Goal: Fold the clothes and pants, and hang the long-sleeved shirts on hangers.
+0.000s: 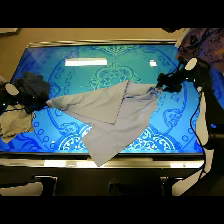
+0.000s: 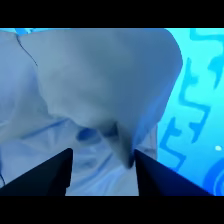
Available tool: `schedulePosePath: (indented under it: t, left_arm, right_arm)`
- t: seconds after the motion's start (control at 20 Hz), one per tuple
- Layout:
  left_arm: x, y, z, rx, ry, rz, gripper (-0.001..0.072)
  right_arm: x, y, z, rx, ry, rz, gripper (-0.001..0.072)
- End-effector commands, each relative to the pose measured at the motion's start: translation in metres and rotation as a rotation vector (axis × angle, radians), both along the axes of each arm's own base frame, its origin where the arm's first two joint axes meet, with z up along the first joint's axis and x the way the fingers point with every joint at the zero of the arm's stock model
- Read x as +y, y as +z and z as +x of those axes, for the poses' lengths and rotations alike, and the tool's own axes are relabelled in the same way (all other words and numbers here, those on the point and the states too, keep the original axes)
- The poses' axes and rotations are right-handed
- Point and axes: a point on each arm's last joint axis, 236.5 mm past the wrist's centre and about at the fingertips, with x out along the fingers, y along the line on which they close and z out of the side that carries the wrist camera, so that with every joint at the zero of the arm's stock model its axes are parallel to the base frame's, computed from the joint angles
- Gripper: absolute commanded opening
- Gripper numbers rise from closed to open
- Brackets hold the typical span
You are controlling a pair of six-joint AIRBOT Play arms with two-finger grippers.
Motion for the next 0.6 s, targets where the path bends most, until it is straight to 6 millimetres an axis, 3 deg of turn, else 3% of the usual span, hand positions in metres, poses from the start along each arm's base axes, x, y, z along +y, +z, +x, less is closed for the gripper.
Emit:
schedulePosePath:
  t: [0.0, 0.1, 0.2, 0.25, 0.5, 0.55]
  left_arm:
    - [-0.001, 0.001, -0.001, 0.002, -0.002, -0.001, 0.002]
    - [-0.001, 0.007, -0.001, -0.013, -0.002, 0.002, 0.002]
    - [-0.002, 0.009, -0.002, -0.014, -0.003, 0.0, 0.002]
    - [-0.002, 0.009, -0.004, -0.005, -0.005, -0.002, 0.002]
    - [-0.004, 0.007, -0.012, 0.028, -0.013, -0.009, 0.002]
    - [-0.004, 0.007, -0.012, 0.029, -0.012, -0.009, 0.002]
  right_arm:
    - [-0.033, 0.018, -0.054, 0.134, 0.097, -0.058, 0.0454]
    - [-0.051, 0.036, -0.084, 0.165, 0.071, -0.024, 0.0451]
    - [-0.045, 0.036, -0.116, 0.185, 0.036, 0.054, 0.0452]
    - [-0.032, 0.029, -0.136, 0.202, 0.041, 0.088, 0.0452]
    - [0.076, -0.013, -0.227, 0.19, 0.003, 0.341, 0.0457]
    - [0.093, -0.025, -0.245, 0.212, 0.0, 0.359, 0.0485]
